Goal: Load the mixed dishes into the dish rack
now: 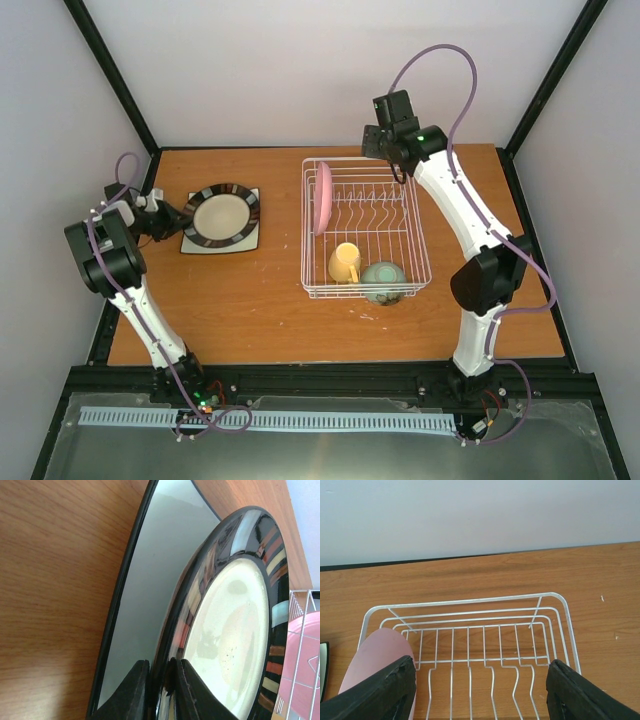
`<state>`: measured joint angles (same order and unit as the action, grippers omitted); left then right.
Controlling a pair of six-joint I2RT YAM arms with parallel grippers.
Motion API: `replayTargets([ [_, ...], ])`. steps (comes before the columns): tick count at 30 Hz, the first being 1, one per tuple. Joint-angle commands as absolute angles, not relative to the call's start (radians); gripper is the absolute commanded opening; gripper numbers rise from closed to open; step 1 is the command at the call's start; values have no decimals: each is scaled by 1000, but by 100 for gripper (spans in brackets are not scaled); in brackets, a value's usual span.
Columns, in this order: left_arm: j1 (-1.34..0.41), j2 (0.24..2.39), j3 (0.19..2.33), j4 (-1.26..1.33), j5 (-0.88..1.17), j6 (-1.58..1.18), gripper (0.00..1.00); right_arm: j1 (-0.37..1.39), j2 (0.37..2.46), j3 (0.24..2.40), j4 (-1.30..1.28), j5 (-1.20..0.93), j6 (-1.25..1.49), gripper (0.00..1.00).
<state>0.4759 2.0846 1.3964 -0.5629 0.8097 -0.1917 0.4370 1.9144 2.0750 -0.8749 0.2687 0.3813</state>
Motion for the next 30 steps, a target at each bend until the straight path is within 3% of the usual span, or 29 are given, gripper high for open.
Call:
replayTargets([
  [1, 473, 2045, 1465, -570, 841, -201, 1, 432, 1928, 2102, -877, 254, 377, 70],
  [14, 473, 1977, 1626, -607, 908, -248, 1, 431, 1934, 2097, -856, 207, 372, 70],
  [23, 473, 1941, 1463, -537, 908, -247, 1, 433, 1937, 2097, -859, 168, 357, 69],
  [26, 472, 1927, 1412, -505, 915, -248, 1, 433, 1951, 2098, -824, 8, 332, 69],
  [30, 473, 1926, 1370, -465, 931, -244, 1, 454, 2083, 2212, -812, -425, 283, 62],
])
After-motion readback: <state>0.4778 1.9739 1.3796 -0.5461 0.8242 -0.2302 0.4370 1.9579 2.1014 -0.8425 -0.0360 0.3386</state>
